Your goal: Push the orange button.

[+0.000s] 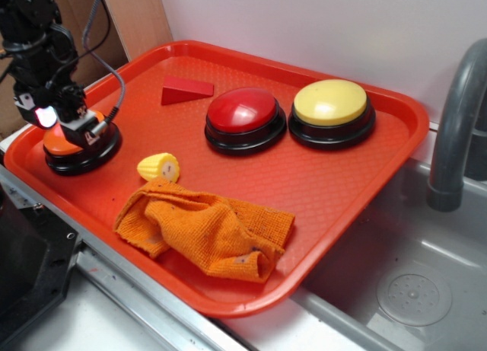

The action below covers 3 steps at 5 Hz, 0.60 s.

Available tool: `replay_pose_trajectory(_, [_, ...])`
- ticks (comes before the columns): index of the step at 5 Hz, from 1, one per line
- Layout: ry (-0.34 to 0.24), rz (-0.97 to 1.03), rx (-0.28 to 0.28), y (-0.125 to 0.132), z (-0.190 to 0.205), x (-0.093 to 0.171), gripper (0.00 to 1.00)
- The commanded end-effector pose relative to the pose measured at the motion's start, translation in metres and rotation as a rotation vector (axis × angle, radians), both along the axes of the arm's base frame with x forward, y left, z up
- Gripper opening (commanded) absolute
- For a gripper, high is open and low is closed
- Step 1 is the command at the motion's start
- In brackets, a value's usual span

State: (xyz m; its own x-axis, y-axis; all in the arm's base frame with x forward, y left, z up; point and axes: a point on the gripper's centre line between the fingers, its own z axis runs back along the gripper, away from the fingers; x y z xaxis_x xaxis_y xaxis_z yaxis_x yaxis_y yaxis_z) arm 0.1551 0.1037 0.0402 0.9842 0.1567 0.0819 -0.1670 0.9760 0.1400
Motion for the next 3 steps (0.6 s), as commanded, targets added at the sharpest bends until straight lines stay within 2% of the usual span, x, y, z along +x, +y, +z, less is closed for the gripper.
replay_pose_trajectory(1, [-0.023, -0.008, -0.017, 0.011, 0.000, 0.004, 1.00])
replay_pose_trajectory(3, [-0.029, 0.028, -0.096, 0.010, 0.060, -0.004, 1.00])
